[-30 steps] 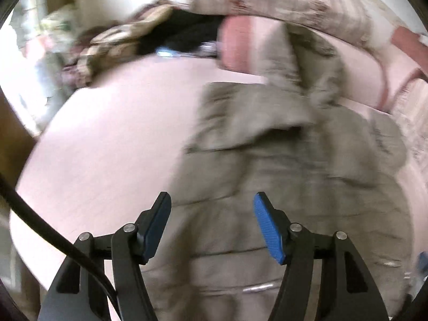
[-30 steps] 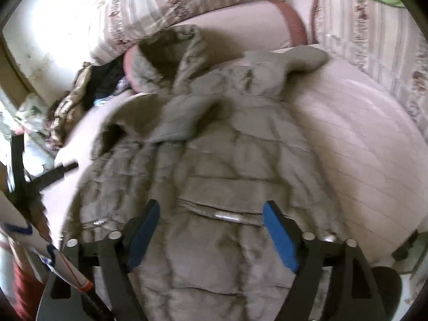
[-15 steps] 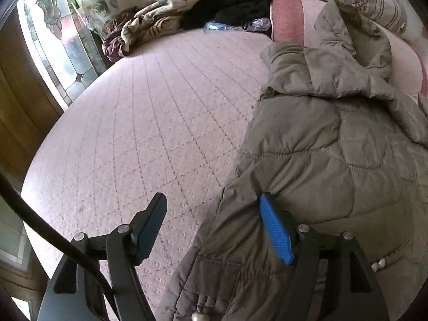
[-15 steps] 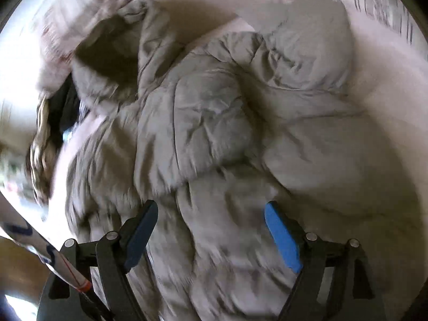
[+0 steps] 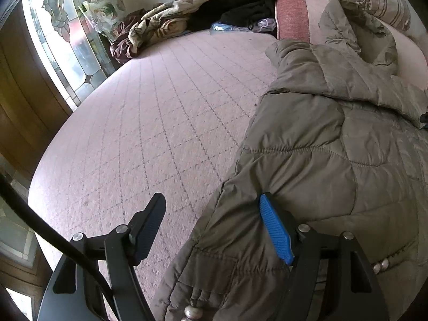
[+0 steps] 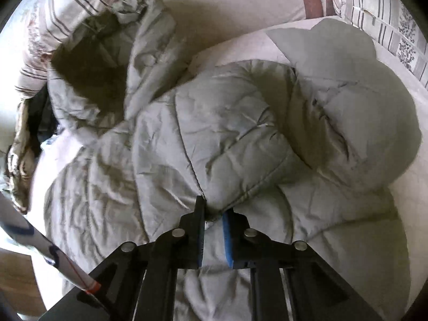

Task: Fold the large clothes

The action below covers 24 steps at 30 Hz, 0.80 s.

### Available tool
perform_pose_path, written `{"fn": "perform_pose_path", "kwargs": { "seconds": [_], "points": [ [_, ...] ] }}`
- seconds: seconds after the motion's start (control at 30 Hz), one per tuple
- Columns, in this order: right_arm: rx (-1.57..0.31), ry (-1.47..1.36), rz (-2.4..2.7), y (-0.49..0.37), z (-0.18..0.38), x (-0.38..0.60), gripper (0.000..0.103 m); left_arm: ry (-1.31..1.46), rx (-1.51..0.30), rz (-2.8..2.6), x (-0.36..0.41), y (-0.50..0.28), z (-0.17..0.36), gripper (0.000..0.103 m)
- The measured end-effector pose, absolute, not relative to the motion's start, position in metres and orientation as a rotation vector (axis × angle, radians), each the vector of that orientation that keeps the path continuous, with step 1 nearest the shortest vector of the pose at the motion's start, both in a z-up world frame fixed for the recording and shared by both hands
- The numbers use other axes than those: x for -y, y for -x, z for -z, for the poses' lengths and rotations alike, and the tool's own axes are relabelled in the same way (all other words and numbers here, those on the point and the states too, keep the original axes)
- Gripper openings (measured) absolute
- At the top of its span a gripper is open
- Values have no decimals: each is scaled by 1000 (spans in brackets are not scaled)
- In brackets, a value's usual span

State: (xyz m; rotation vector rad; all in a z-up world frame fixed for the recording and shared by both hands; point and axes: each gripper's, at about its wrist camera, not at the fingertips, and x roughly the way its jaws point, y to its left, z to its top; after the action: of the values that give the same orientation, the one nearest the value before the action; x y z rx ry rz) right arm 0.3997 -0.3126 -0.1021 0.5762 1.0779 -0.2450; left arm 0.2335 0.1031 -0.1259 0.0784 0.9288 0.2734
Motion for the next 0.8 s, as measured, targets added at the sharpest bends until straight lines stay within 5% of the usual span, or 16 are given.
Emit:
{"fn": "perform_pose_path", "kwargs": {
  "seconds": [0.37,0.5,0.67,0.8],
  "points": [
    [-1026,-345,281,-372,66,286,22,-87,-935,-292,-97,-224,114,73],
    [-965,-244,309,-338,36,292,44,-47,-896,-224,-88,-204,93,73],
    [-894,-224,372,-293,-4,341,51,19,-820,-126,-69,-173,61,73],
    [-844,-265,450,-261,-24,393,68,72,-808,-39,-47,-159,46,73]
  ]
}}
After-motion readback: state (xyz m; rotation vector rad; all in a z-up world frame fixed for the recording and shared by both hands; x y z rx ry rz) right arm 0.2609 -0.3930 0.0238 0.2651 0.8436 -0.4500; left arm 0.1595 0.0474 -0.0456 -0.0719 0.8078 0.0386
